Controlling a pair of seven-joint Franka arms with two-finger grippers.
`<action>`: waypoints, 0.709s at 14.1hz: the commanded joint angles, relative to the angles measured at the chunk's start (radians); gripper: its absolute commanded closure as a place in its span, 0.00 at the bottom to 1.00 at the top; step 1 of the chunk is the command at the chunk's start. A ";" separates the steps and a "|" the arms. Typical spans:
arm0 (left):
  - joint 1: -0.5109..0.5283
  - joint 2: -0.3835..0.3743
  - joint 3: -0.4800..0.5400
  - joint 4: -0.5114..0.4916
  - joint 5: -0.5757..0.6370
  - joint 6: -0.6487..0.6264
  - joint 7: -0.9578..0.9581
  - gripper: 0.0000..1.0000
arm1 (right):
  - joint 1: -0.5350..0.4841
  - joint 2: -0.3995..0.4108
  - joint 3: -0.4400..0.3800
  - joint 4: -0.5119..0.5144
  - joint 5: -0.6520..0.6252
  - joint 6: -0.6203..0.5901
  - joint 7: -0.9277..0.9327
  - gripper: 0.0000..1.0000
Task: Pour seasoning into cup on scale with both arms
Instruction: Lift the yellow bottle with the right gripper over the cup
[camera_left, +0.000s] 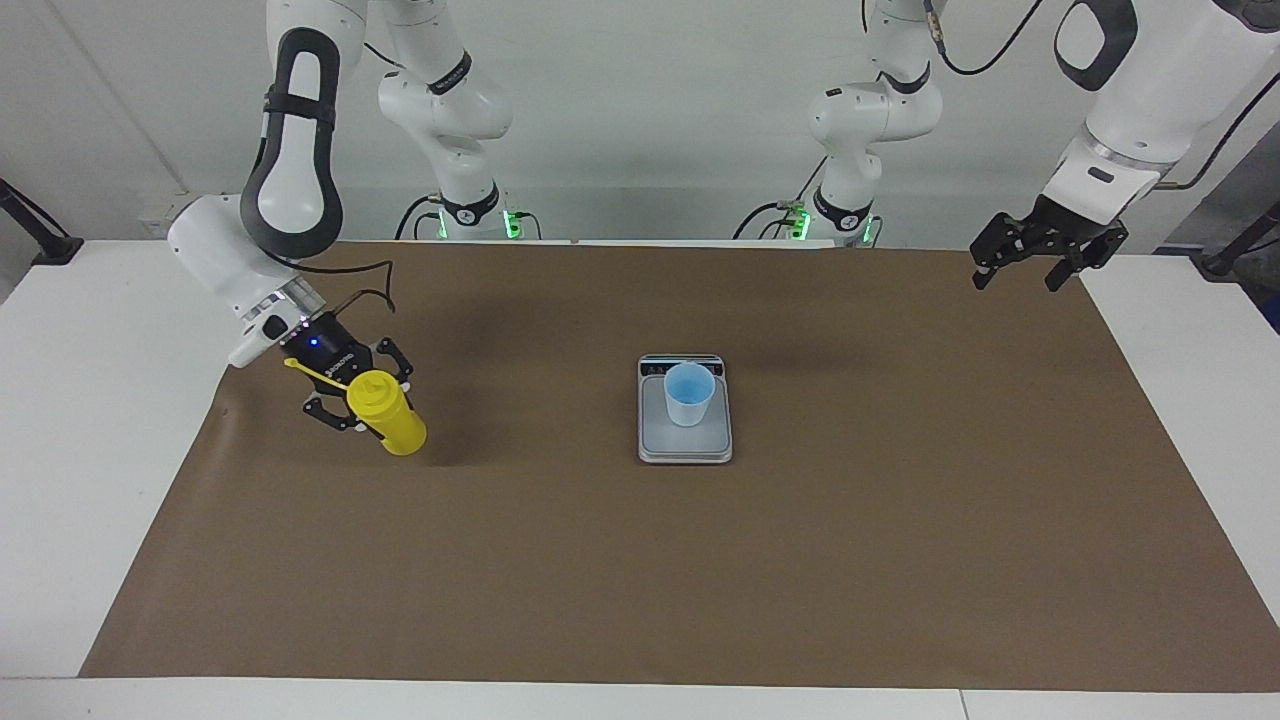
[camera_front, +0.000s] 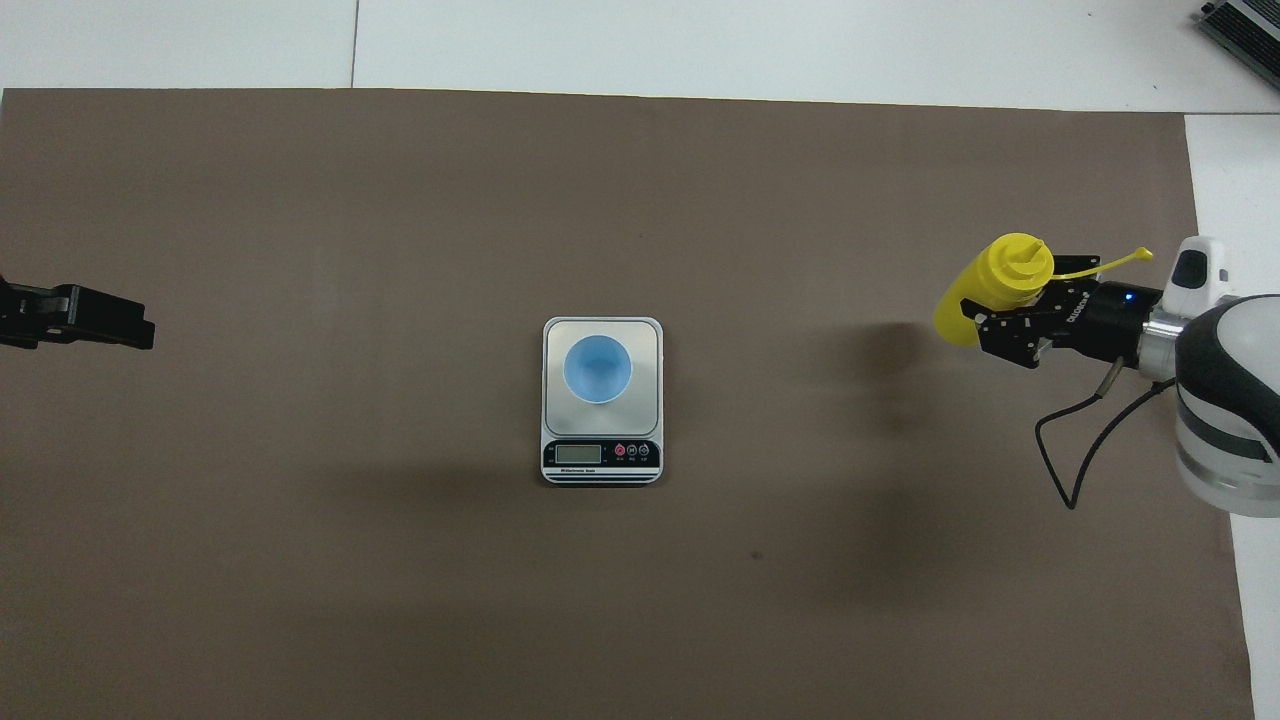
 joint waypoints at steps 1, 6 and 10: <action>0.013 -0.026 -0.005 -0.031 -0.006 0.014 -0.001 0.00 | 0.017 -0.068 0.006 0.006 -0.139 0.002 0.107 1.00; 0.013 -0.026 -0.005 -0.031 -0.006 0.014 -0.001 0.00 | 0.103 -0.116 0.011 0.021 -0.453 -0.007 0.294 1.00; 0.013 -0.026 -0.005 -0.031 -0.006 0.012 -0.001 0.00 | 0.166 -0.116 0.011 0.026 -0.582 -0.002 0.336 1.00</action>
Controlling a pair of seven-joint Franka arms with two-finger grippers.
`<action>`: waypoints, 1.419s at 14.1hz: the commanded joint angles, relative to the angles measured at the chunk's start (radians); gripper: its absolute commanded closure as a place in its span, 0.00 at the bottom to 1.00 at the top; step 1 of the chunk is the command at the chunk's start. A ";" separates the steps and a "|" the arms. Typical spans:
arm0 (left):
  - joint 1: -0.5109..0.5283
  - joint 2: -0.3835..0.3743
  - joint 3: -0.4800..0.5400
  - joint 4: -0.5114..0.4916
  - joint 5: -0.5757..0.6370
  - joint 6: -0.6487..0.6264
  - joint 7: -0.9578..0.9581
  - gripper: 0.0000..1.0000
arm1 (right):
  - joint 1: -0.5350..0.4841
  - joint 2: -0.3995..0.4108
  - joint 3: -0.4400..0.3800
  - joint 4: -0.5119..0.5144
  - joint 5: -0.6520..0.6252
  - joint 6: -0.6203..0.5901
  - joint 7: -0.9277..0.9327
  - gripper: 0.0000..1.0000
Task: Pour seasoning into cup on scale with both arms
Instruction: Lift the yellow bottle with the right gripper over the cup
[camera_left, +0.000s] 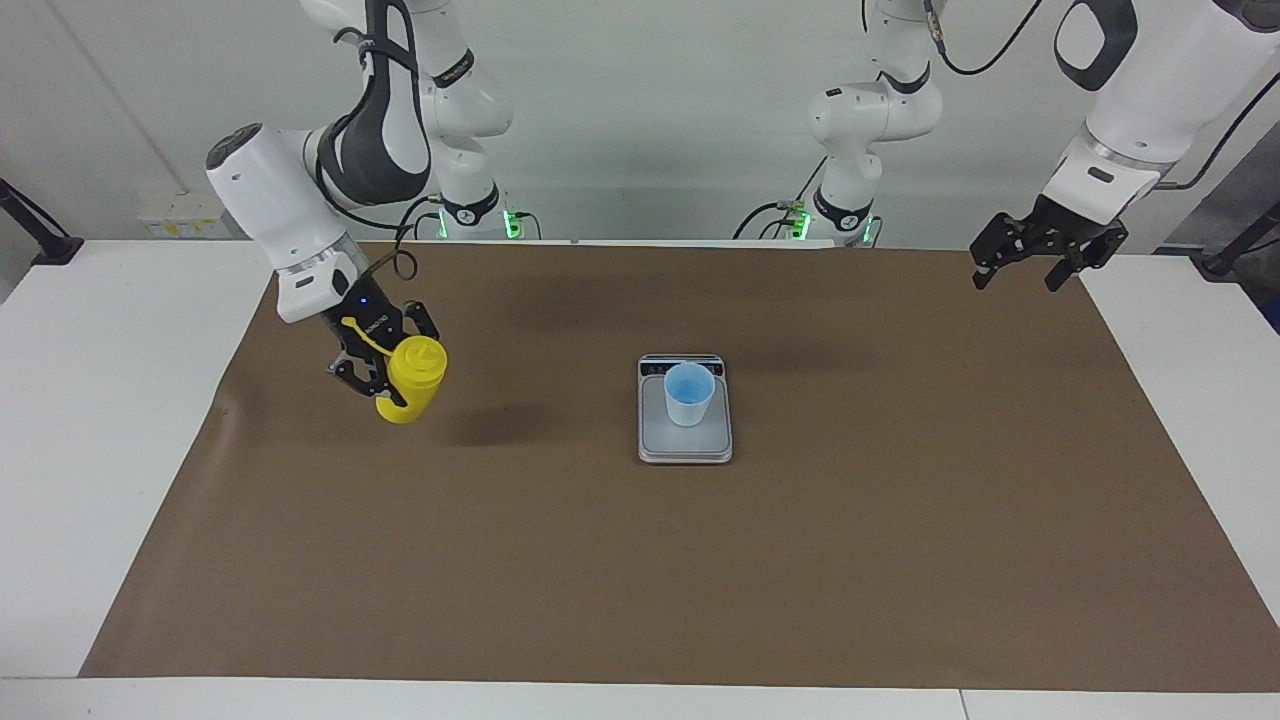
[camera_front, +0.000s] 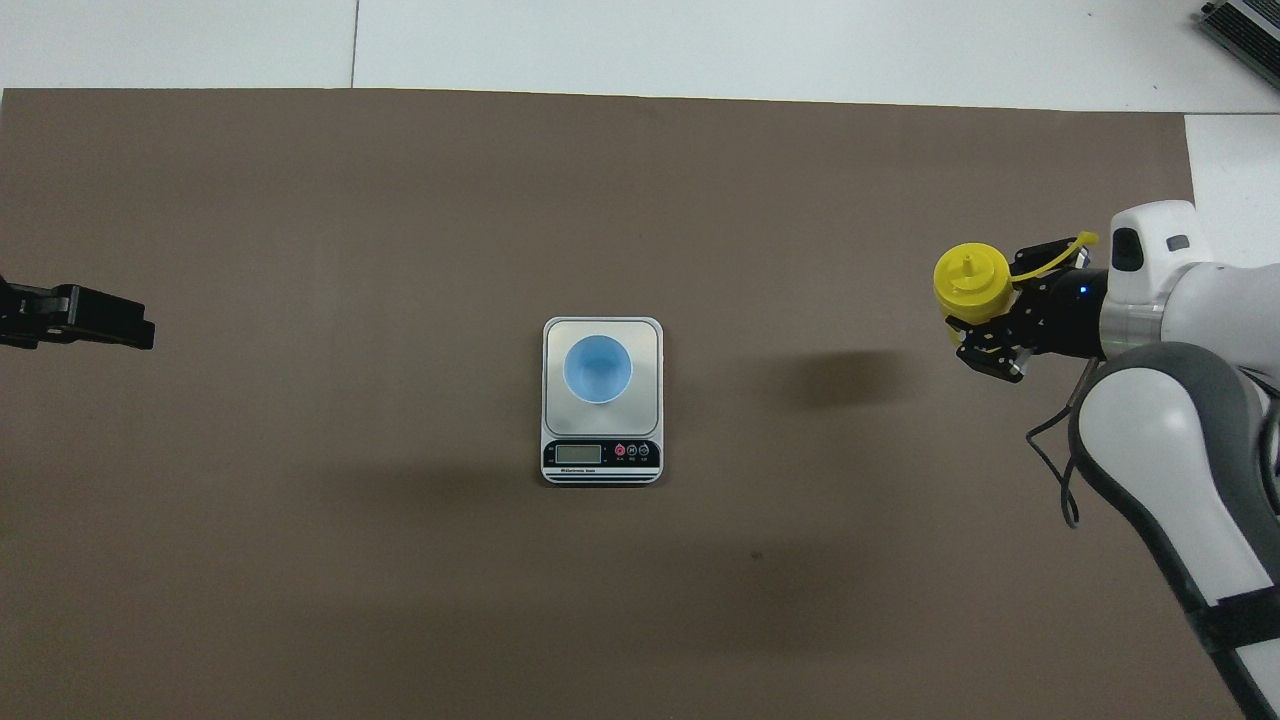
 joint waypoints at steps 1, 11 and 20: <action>0.013 -0.026 -0.005 -0.031 -0.006 0.012 0.000 0.00 | 0.062 -0.007 0.002 0.011 -0.094 0.007 0.080 1.00; 0.013 -0.026 -0.005 -0.031 -0.006 0.012 0.000 0.00 | 0.339 0.131 0.004 0.128 -0.508 0.035 0.479 1.00; 0.013 -0.026 -0.005 -0.031 -0.006 0.012 0.000 0.00 | 0.490 0.242 0.004 0.202 -0.890 0.079 0.585 1.00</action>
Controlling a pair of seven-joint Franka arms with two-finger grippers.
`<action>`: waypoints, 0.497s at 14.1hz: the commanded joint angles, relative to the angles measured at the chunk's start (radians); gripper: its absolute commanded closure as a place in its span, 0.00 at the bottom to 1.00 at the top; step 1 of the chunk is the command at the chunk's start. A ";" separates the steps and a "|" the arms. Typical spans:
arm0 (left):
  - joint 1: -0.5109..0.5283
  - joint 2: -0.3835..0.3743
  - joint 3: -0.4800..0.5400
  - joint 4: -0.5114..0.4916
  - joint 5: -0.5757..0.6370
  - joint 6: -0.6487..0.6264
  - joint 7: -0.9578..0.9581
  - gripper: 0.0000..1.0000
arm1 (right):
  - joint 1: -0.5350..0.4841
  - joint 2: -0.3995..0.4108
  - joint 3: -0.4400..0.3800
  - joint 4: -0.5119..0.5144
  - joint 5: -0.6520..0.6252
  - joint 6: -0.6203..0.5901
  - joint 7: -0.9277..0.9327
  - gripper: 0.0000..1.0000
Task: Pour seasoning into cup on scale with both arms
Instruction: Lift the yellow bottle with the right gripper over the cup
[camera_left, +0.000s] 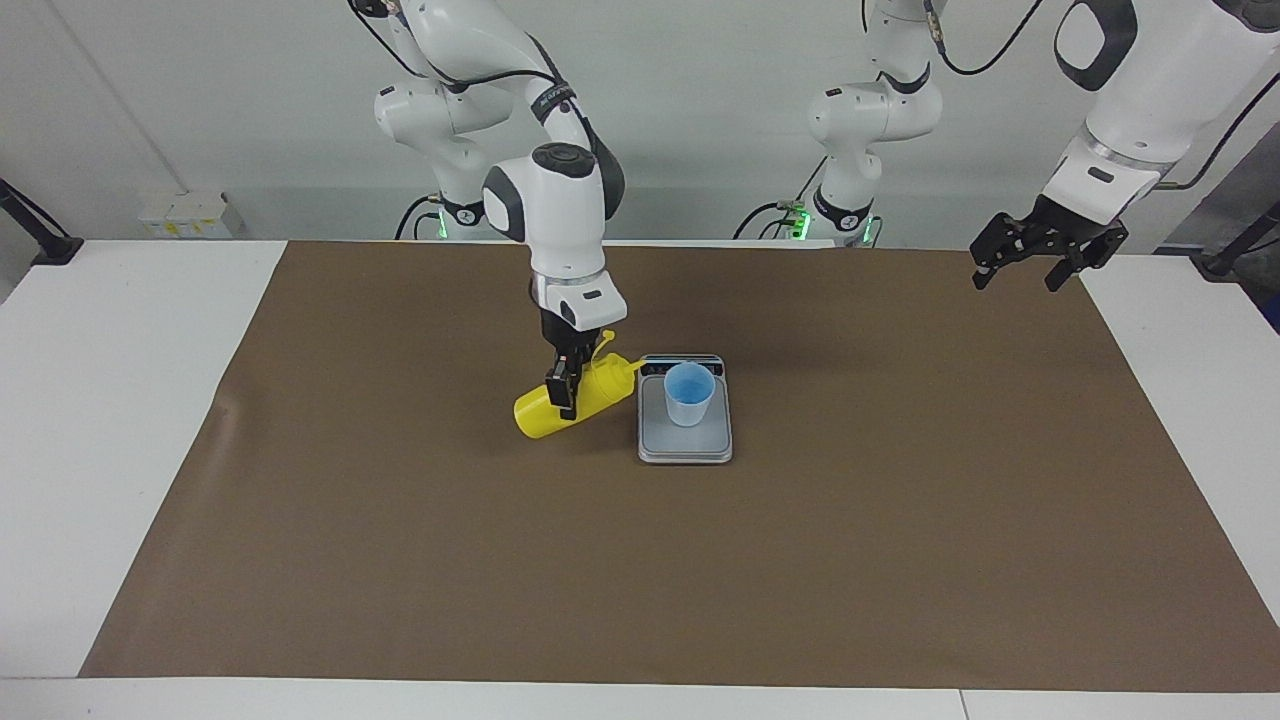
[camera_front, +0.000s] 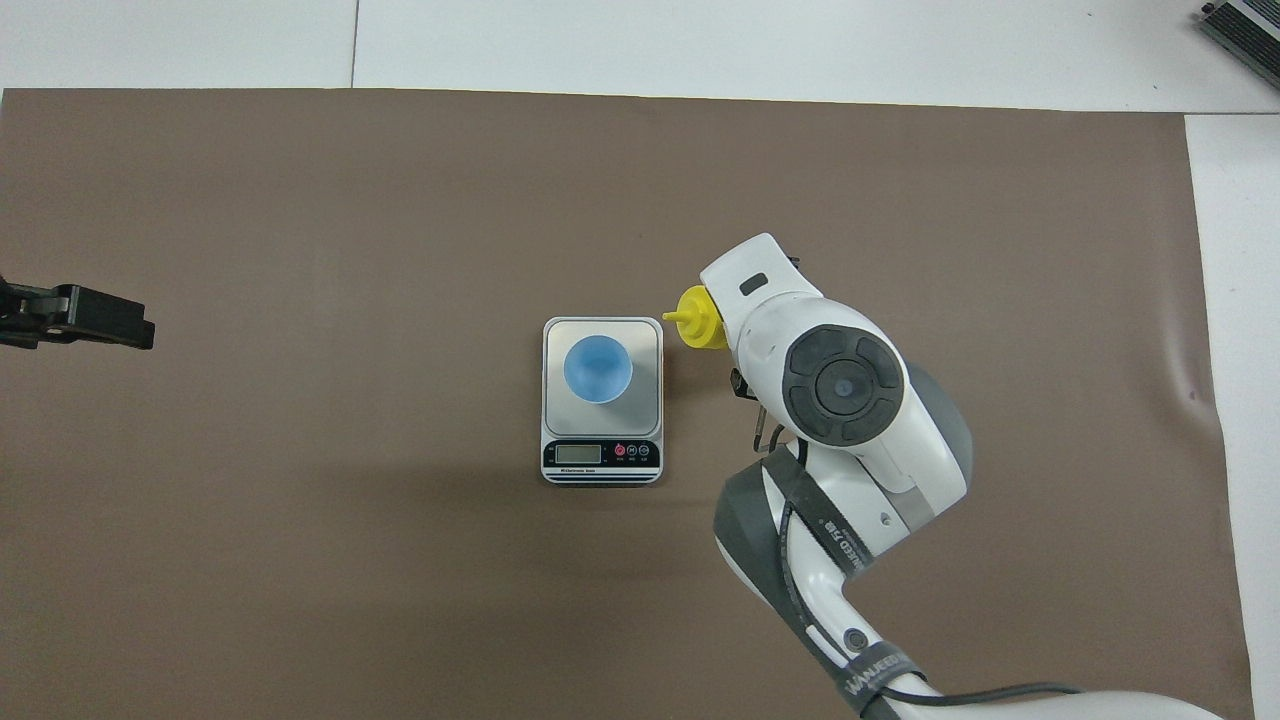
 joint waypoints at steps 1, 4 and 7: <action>0.013 -0.026 -0.005 -0.031 -0.006 0.012 0.000 0.00 | 0.047 0.040 -0.003 0.052 -0.217 0.008 0.013 1.00; 0.013 -0.026 -0.005 -0.031 -0.006 0.012 0.000 0.00 | 0.062 0.091 0.000 0.098 -0.275 -0.015 0.013 1.00; 0.013 -0.026 -0.005 -0.031 -0.006 0.012 0.000 0.00 | 0.084 0.137 0.000 0.142 -0.387 -0.046 0.011 1.00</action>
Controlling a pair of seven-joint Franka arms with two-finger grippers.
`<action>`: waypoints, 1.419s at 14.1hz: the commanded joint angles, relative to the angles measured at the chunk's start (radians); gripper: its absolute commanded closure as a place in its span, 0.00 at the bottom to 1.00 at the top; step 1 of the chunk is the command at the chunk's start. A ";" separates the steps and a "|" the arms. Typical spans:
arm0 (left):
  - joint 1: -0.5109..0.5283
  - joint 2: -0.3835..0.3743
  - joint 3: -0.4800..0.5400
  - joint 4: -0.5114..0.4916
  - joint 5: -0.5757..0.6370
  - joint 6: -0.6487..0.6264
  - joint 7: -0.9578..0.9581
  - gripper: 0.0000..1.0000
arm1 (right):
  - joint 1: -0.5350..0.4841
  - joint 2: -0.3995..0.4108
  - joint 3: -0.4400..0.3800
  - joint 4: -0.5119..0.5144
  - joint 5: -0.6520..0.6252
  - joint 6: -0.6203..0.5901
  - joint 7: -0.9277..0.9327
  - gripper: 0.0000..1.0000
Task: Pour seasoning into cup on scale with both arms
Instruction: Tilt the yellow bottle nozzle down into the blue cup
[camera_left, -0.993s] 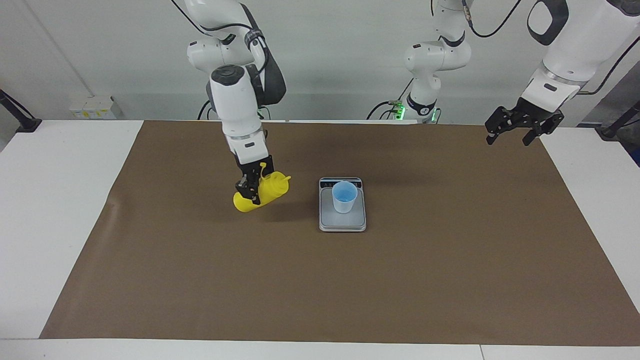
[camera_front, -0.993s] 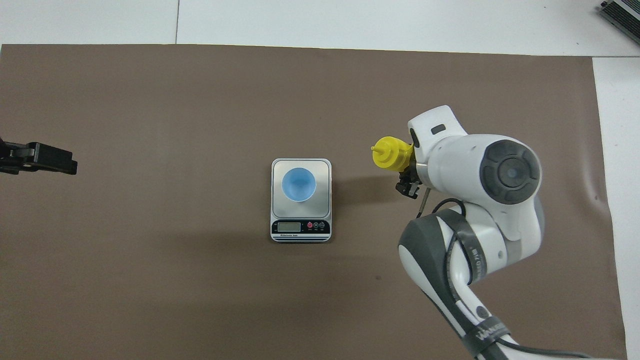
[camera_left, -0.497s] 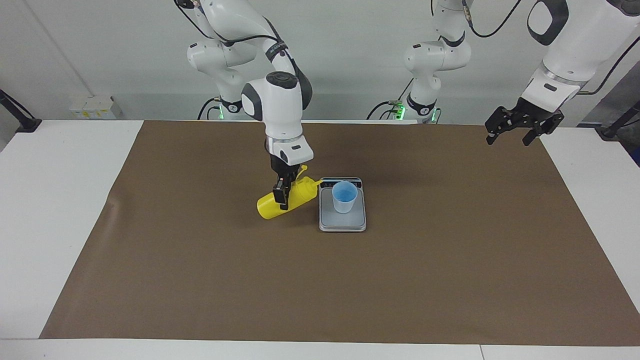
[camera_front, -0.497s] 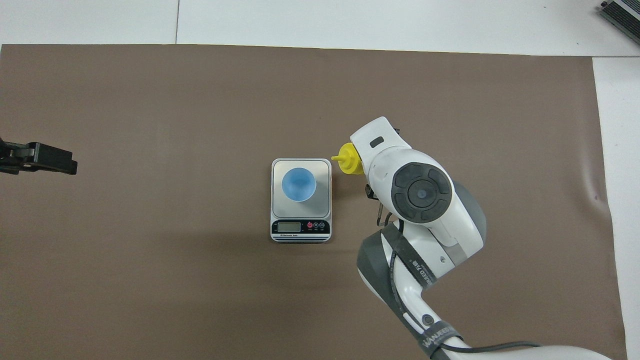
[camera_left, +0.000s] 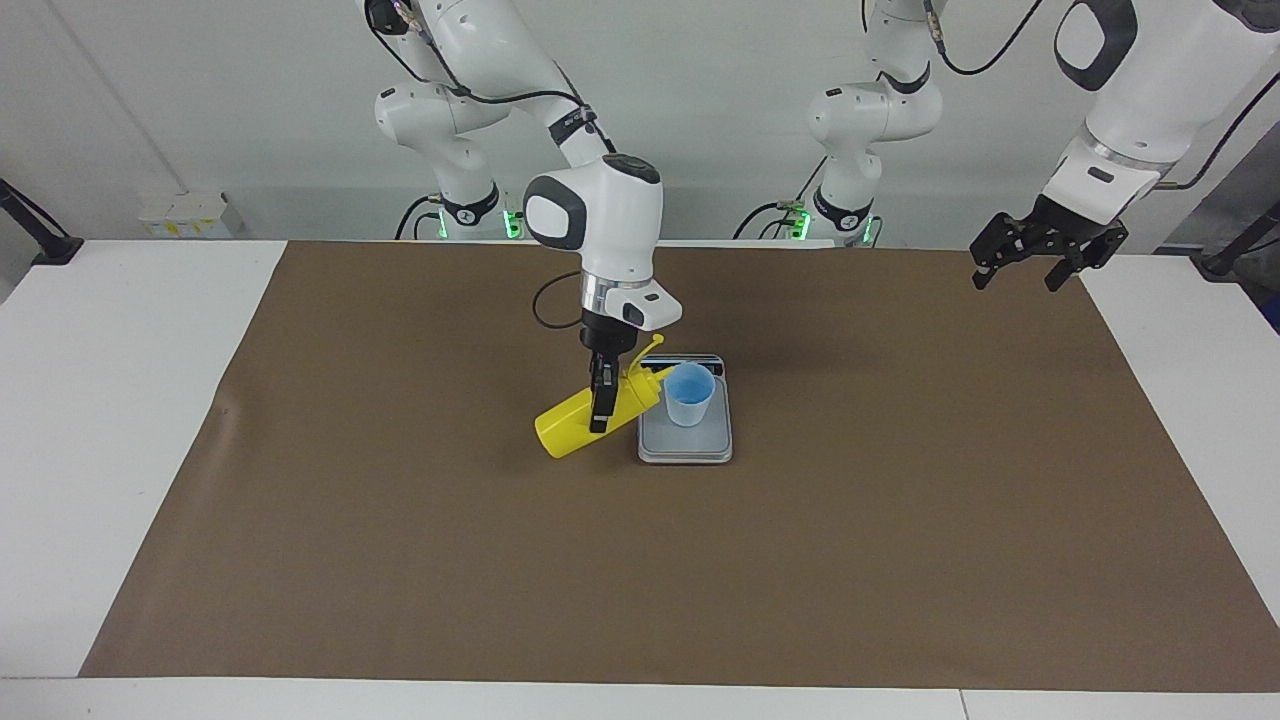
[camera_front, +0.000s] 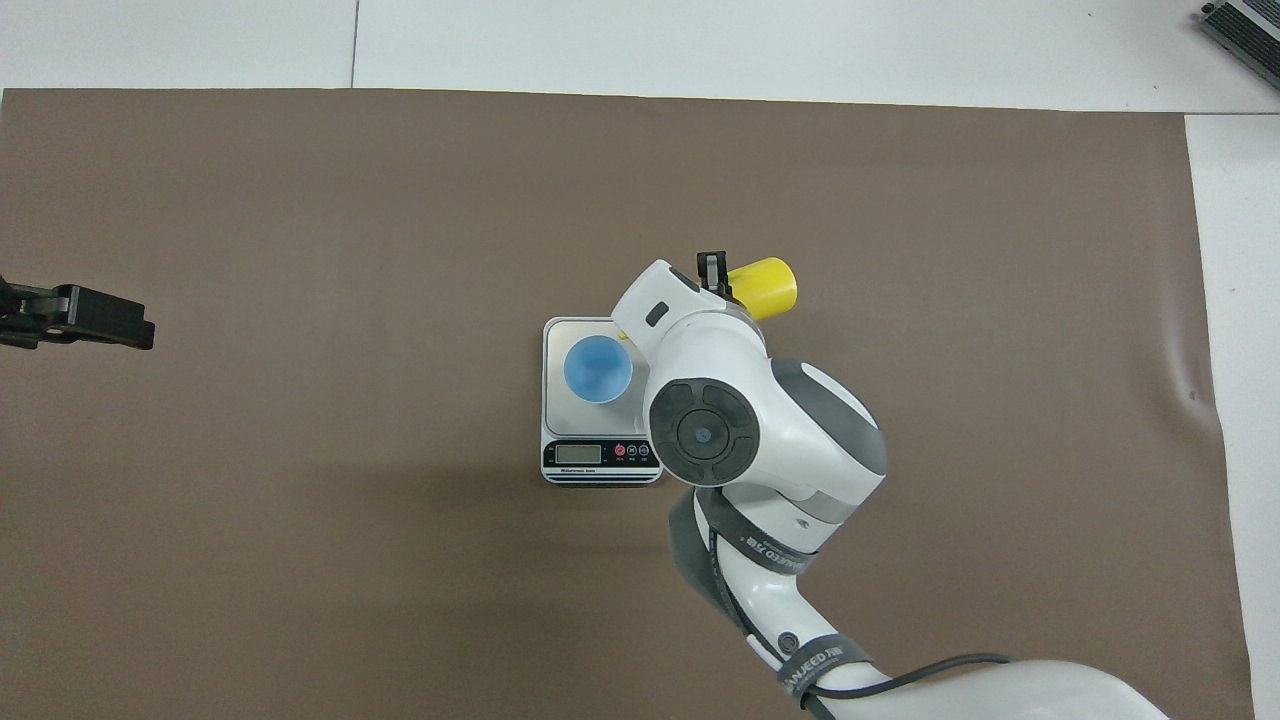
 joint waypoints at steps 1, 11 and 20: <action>0.013 -0.026 -0.005 -0.031 -0.006 0.012 0.000 0.00 | 0.013 0.046 0.002 0.059 -0.155 -0.031 0.000 1.00; 0.013 -0.026 -0.005 -0.031 -0.006 0.012 0.000 0.00 | 0.090 0.066 0.002 0.074 -0.463 -0.211 0.003 1.00; 0.013 -0.026 -0.005 -0.031 -0.006 0.012 0.000 0.00 | 0.122 0.117 0.000 0.151 -0.506 -0.332 0.064 1.00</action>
